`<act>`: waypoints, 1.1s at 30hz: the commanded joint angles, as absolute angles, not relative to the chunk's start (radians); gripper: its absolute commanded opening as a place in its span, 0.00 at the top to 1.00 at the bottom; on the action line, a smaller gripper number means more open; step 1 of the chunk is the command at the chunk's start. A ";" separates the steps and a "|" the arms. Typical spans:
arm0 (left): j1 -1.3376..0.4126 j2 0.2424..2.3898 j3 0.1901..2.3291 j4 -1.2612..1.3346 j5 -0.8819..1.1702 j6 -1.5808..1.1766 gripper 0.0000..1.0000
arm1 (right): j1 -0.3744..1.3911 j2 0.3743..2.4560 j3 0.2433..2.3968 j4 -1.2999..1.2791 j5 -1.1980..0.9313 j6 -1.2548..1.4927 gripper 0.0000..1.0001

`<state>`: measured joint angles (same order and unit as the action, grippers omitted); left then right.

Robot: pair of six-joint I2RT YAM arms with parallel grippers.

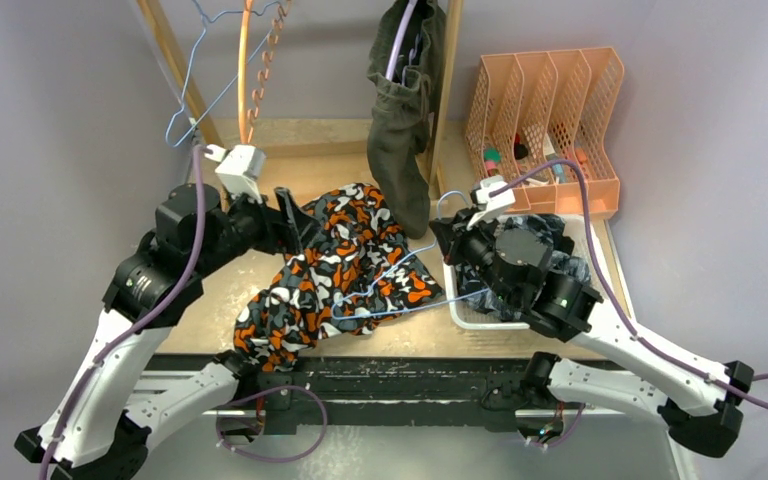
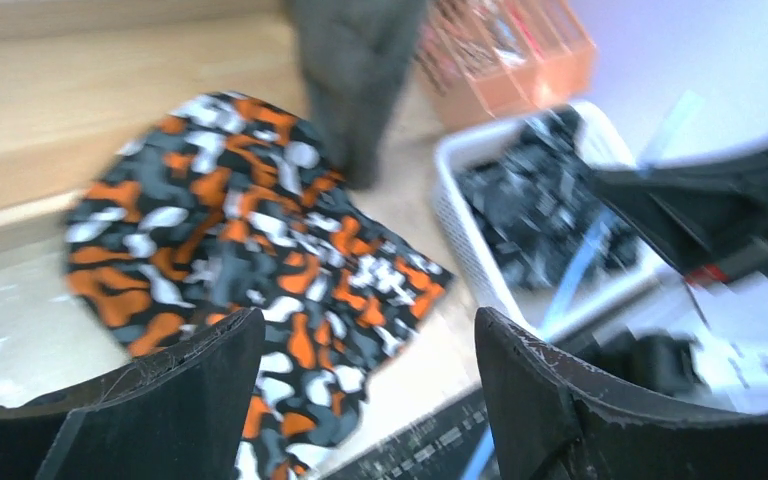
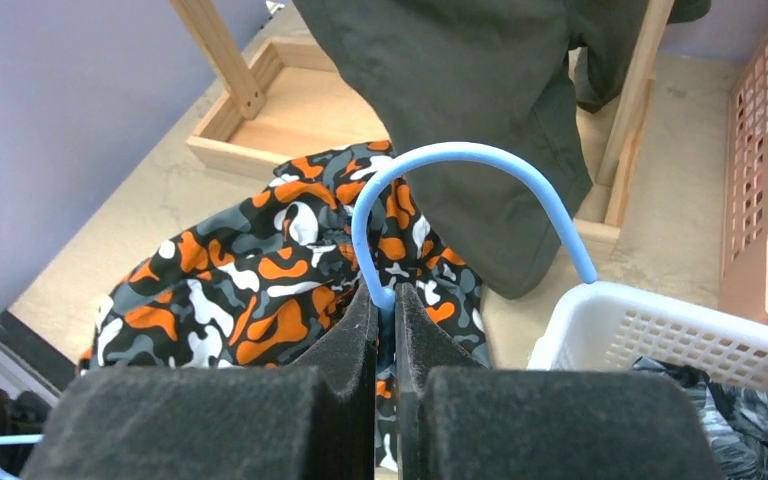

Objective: Remove the shorts from the hanger
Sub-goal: Place the hanger on the clothes rod.

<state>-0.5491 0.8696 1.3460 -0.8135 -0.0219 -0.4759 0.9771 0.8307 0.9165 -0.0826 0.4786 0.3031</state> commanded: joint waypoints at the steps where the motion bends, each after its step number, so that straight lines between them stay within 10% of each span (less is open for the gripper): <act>1: -0.546 0.917 1.304 -0.809 0.413 -0.414 0.23 | 0.981 0.866 1.006 0.013 0.438 0.200 1.00; 21: -0.552 0.941 1.173 -0.731 0.691 -0.450 0.27 | 0.981 0.984 1.095 0.090 0.293 0.185 1.00; 33: -0.568 0.969 1.111 -0.736 0.613 -0.446 0.56 | 0.980 1.074 1.186 0.026 0.309 0.216 1.00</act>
